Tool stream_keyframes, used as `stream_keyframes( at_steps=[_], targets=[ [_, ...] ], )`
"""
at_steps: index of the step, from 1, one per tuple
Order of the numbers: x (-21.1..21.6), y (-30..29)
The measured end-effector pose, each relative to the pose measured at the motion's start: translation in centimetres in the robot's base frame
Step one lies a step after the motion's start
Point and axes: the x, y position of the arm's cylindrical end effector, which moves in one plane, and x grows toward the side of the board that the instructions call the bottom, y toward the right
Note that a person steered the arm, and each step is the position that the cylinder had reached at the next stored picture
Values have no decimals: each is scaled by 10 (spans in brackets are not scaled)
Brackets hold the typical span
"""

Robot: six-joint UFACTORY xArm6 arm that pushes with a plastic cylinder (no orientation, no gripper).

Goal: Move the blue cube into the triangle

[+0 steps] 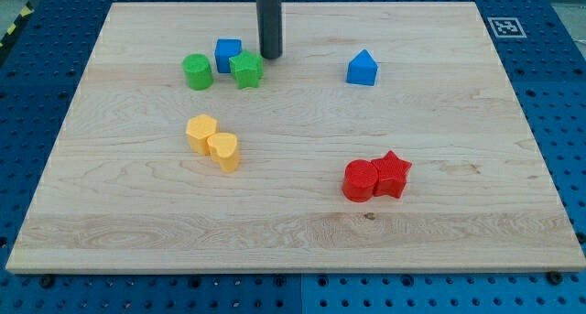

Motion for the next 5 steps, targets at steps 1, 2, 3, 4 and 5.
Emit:
stream_keyframes(
  at_steps=[1,2,3,4,5],
  targets=[
    [-24,-54],
    [-15,-102],
    [7,-110],
    [18,-109],
    [26,-98]
  ],
)
